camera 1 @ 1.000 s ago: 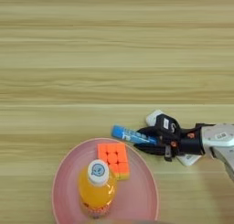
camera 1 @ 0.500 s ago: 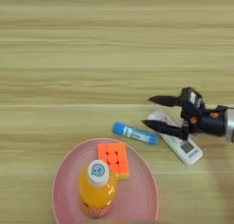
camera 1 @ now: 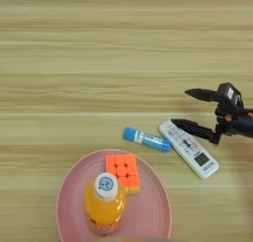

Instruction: Move the objects on the table

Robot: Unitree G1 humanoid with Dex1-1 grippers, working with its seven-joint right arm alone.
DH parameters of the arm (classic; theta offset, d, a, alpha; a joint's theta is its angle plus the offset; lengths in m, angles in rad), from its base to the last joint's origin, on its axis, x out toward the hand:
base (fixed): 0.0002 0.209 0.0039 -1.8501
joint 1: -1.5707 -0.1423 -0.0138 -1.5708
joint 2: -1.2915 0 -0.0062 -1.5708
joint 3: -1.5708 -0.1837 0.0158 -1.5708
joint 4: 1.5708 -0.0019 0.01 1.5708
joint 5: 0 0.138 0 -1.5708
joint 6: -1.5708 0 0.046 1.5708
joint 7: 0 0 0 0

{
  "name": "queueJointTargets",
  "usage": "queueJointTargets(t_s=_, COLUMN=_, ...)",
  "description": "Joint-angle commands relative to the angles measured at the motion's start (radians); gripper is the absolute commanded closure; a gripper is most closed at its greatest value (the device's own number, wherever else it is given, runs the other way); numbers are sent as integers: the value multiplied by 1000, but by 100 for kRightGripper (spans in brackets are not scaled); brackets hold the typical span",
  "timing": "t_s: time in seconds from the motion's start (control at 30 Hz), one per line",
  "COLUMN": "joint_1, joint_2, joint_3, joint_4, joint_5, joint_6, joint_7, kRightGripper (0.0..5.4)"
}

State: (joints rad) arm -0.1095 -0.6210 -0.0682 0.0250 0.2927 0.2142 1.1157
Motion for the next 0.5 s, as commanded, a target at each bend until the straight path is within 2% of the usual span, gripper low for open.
queueJointTargets(t_s=0.03, joint_1=-2, joint_2=-58, joint_3=-45, joint_4=-62, joint_5=39, joint_6=-6, joint_7=14, kRightGripper=4)
queueJointTargets(t_s=0.2, joint_1=90, joint_2=-102, joint_3=-67, joint_4=-105, joint_5=54, joint_6=23, joint_7=60, kRightGripper=4)
queueJointTargets(t_s=0.3, joint_1=147, joint_2=-129, joint_3=-66, joint_4=-121, joint_5=36, joint_6=23, joint_7=71, kRightGripper=4)
queueJointTargets(t_s=0.43, joint_1=195, joint_2=-148, joint_3=-47, joint_4=-140, joint_5=-6, joint_6=18, joint_7=60, kRightGripper=4)
queueJointTargets(t_s=0.5, joint_1=203, joint_2=-147, joint_3=-26, joint_4=-130, joint_5=-49, joint_6=2, joint_7=42, kRightGripper=4)
